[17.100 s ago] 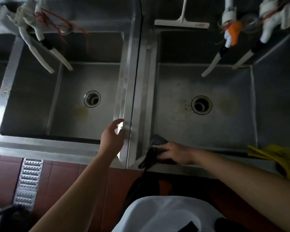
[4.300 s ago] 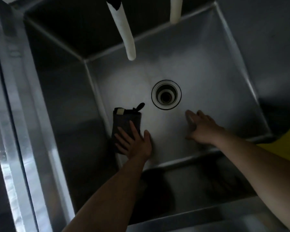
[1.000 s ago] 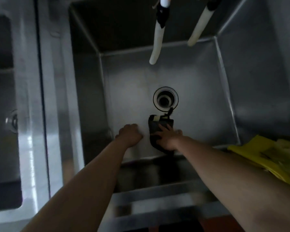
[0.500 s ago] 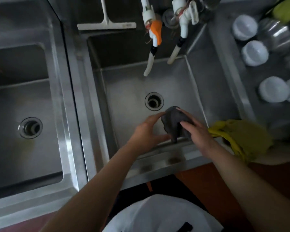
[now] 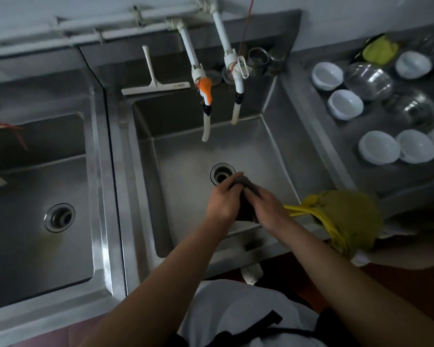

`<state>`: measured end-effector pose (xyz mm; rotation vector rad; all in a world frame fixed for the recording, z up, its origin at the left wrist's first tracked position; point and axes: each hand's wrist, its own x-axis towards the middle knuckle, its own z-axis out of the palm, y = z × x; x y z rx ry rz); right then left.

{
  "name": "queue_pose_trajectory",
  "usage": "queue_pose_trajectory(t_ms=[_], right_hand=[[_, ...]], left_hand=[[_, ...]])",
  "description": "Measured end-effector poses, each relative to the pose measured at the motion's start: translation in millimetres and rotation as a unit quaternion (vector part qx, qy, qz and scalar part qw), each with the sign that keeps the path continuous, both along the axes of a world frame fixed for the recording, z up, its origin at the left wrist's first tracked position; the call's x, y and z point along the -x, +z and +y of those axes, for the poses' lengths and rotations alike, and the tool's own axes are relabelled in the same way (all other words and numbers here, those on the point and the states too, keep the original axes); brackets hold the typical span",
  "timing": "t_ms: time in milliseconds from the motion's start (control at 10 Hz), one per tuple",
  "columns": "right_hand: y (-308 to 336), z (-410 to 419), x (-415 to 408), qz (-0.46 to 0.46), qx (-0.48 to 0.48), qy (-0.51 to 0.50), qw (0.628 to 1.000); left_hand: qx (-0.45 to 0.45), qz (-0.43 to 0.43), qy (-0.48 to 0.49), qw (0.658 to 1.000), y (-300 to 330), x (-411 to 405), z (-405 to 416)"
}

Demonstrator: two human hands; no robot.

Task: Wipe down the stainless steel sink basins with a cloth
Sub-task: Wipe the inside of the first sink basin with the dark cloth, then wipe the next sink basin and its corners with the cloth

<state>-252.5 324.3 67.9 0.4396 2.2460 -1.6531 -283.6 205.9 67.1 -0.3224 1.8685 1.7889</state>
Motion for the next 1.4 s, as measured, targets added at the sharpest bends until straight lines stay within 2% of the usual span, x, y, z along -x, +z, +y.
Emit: queue_pose_trajectory(t_ms=[100, 200, 300, 400, 500, 600, 700, 800, 900, 1000, 1100, 1300, 1400], right_hand=[[2, 13, -16, -0.072, 0.219, -0.029, 0.973], [0, 28, -28, -0.099, 0.259, -0.044, 0.96], [-17, 43, -40, -0.112, 0.232, -0.069, 0.964], [-23, 41, -48, -0.132, 0.233, -0.06, 0.962], [-22, 38, -45, -0.136, 0.23, -0.03, 0.963], [-5, 30, -38, -0.035, 0.16, 0.11, 0.98], [22, 19, -30, 0.016, 0.071, 0.278, 0.958], [66, 3, -16, -0.031, 0.101, 0.467, 0.878], [84, -15, -10, 0.024, 0.113, 0.442, 0.89], [75, -37, -22, 0.026, 0.113, 0.401, 0.909], [63, -86, -57, -0.014, 0.085, 0.401, 0.912], [47, -174, -115, 0.043, 0.01, 0.312, 0.949], [59, -211, -129, 0.068, -0.007, 0.312, 0.947]], left_hand=[[-0.11, -0.123, 0.037, 0.986, 16, -26, 20], [-0.171, -0.153, -0.006, 0.973, 22, -44, 24], [-0.219, -0.324, -0.056, 0.919, 25, -64, 29], [0.204, 0.036, -0.224, 0.952, 19, -88, 24], [-0.026, -0.091, 0.099, 0.991, 28, -102, 8], [0.223, 0.095, 0.06, 0.968, 19, -114, -34], [0.315, 0.156, -0.052, 0.935, 31, -115, -68], [0.365, 0.204, -0.147, 0.896, 51, -112, -103], [0.296, 0.162, -0.16, 0.928, 63, -115, -147], [0.296, 0.169, -0.15, 0.928, 57, -126, -175], [0.271, 0.179, -0.137, 0.936, 39, -152, -221], [0.223, 0.147, -0.155, 0.951, 24, -196, -299], [0.208, 0.142, -0.175, 0.952, 21, -209, -336]])
